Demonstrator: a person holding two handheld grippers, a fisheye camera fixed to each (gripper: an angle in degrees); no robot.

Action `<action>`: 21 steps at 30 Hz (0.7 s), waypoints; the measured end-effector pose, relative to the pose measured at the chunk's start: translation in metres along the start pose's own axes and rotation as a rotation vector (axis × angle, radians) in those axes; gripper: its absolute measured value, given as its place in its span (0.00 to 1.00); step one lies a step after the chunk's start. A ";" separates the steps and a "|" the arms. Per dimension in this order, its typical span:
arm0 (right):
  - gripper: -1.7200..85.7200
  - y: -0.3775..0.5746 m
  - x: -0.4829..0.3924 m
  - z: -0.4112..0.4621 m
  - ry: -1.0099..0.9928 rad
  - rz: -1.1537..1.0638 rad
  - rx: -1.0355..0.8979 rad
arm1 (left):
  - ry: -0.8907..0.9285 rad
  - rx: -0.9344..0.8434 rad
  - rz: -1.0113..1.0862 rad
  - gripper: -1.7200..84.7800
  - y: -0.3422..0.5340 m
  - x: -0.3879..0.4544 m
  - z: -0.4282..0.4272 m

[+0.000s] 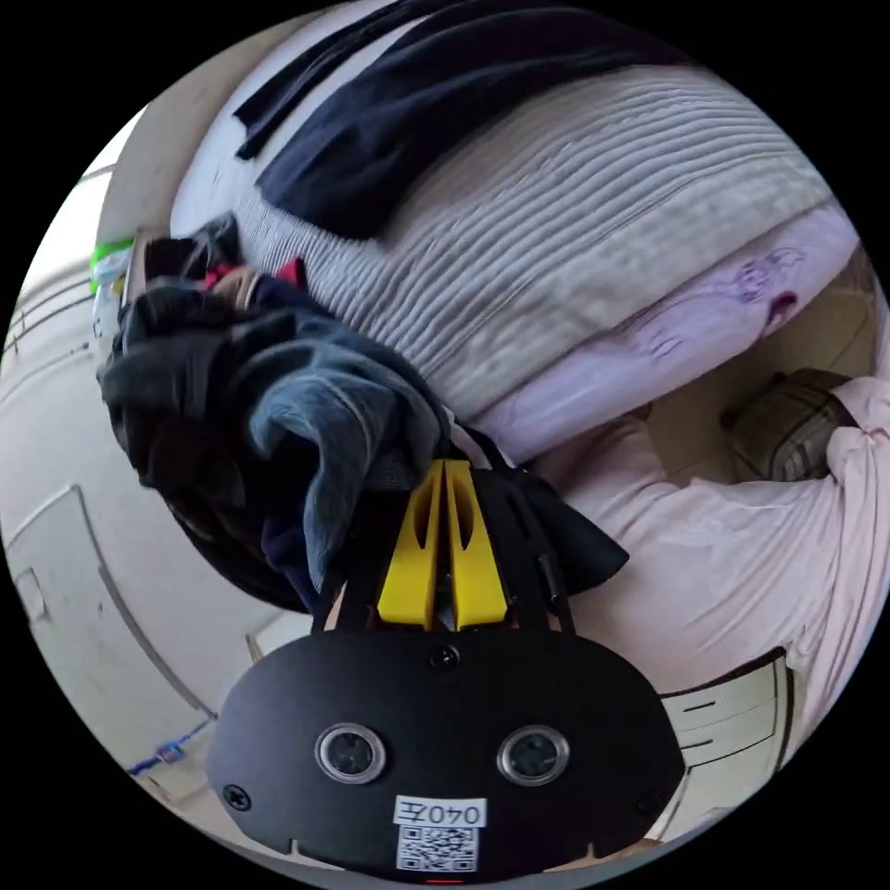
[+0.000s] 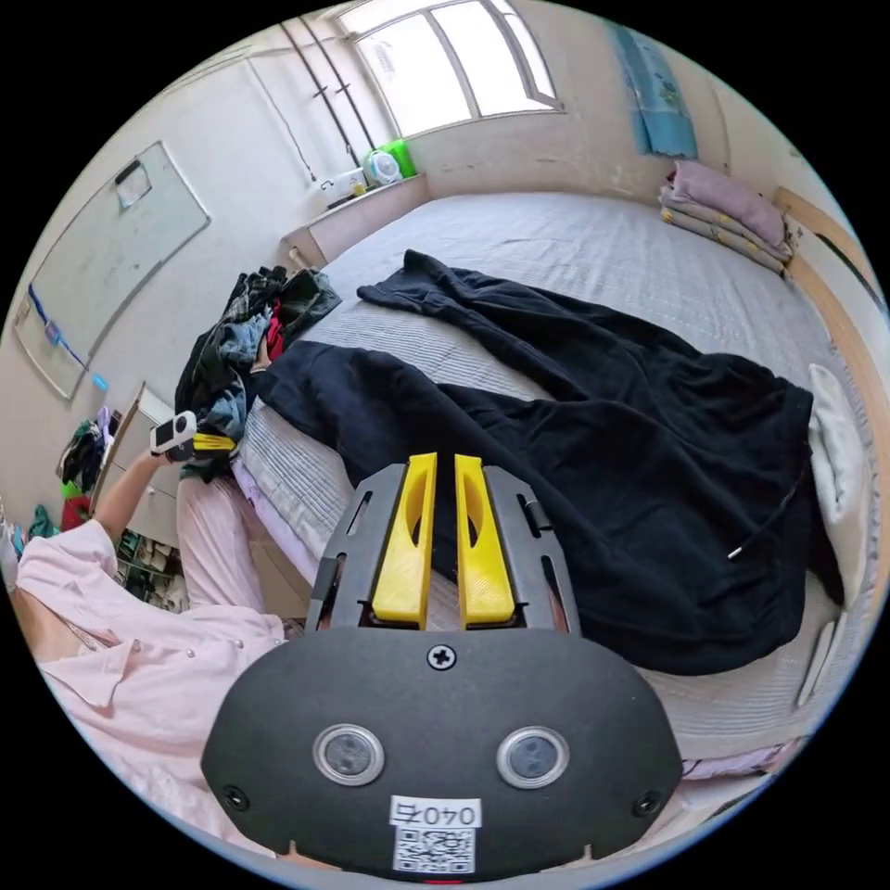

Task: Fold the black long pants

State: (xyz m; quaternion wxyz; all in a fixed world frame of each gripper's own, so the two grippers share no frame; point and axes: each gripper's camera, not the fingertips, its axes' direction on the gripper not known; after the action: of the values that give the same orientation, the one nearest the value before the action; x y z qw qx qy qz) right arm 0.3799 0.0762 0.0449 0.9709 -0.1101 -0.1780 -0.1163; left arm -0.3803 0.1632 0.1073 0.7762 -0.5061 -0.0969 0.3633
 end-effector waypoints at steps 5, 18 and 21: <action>0.09 0.005 -0.009 0.003 -0.030 -0.007 -0.010 | 0.346 0.220 -0.044 0.01 0.056 -0.020 -0.007; 0.09 0.022 -0.020 -0.038 0.138 0.011 -0.071 | 0.717 0.682 -0.407 0.13 -0.016 -0.102 0.012; 0.09 0.036 -0.002 -0.054 0.101 0.108 -0.030 | 0.783 0.720 -0.416 0.13 -0.019 -0.108 0.030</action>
State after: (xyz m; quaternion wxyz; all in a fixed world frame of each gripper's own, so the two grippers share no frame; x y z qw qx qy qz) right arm 0.4045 0.0972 -0.0111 0.9817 -0.1283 -0.1209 -0.0717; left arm -0.4645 0.1087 0.1606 0.9328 -0.2770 0.2305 -0.0016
